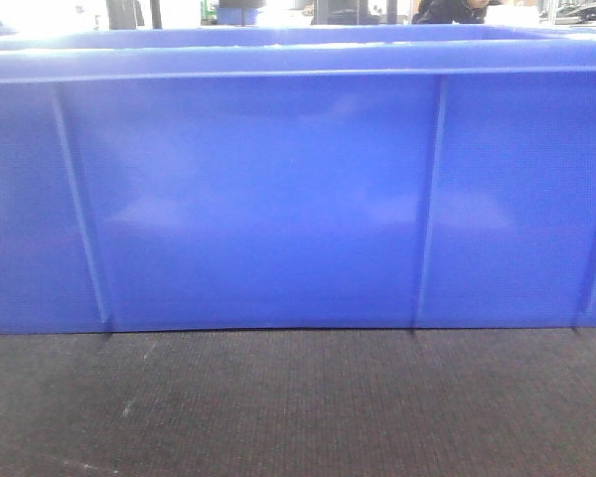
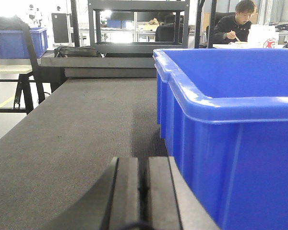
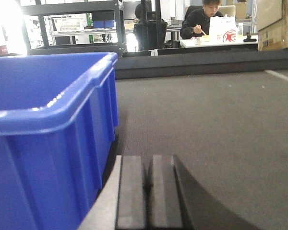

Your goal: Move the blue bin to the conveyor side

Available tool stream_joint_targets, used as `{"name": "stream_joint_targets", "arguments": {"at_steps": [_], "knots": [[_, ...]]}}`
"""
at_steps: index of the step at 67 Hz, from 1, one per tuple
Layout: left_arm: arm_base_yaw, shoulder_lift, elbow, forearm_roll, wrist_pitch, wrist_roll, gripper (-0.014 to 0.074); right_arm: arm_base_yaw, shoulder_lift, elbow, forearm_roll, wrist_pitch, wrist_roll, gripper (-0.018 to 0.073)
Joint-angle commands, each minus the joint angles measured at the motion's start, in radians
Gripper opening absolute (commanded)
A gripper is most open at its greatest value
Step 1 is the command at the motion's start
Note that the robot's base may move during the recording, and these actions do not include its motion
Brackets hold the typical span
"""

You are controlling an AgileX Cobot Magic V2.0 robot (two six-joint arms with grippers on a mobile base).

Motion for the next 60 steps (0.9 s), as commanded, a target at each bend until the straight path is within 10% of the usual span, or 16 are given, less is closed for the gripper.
{"name": "stream_joint_targets", "arguments": {"at_steps": [1,60], "knots": [[0.0,-0.005,-0.002,0.0,-0.021,0.0,-0.0017,-0.011,-0.006,0.006,0.02,-0.025,-0.047,-0.0088],[0.0,-0.005,-0.002,0.0,-0.021,0.0,-0.0017,-0.013,-0.006,0.006,0.02,-0.031,-0.075,-0.0088]]}}
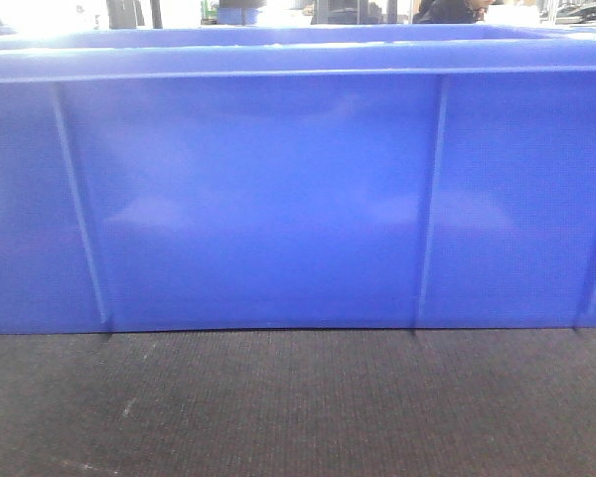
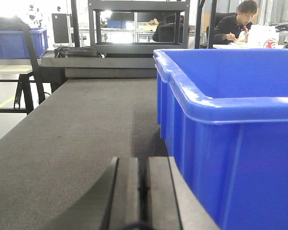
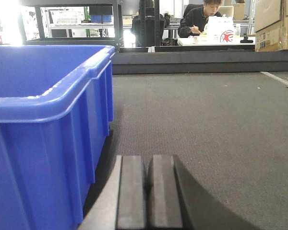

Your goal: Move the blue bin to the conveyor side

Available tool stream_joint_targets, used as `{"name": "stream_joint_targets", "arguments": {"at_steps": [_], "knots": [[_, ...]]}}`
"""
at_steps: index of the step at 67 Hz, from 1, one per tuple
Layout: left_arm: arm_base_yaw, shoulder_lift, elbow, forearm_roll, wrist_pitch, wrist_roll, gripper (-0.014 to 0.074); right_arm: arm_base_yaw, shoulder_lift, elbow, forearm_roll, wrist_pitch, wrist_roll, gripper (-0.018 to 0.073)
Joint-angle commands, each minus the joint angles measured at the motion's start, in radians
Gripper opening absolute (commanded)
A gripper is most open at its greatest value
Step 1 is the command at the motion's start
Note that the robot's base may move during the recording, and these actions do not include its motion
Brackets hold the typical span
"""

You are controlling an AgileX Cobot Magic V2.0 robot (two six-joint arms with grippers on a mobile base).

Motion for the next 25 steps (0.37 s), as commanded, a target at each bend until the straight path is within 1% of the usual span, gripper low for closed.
{"name": "stream_joint_targets", "arguments": {"at_steps": [1,25], "knots": [[0.0,-0.003,-0.002,0.0,-0.021,0.0,-0.0017,-0.006,-0.004,0.0,0.002,-0.031,-0.005,-0.0088],[0.0,-0.003,-0.002,0.0,-0.021,0.0,-0.0017,-0.006,-0.004,0.0,0.002,-0.031,-0.005,-0.0088]]}}
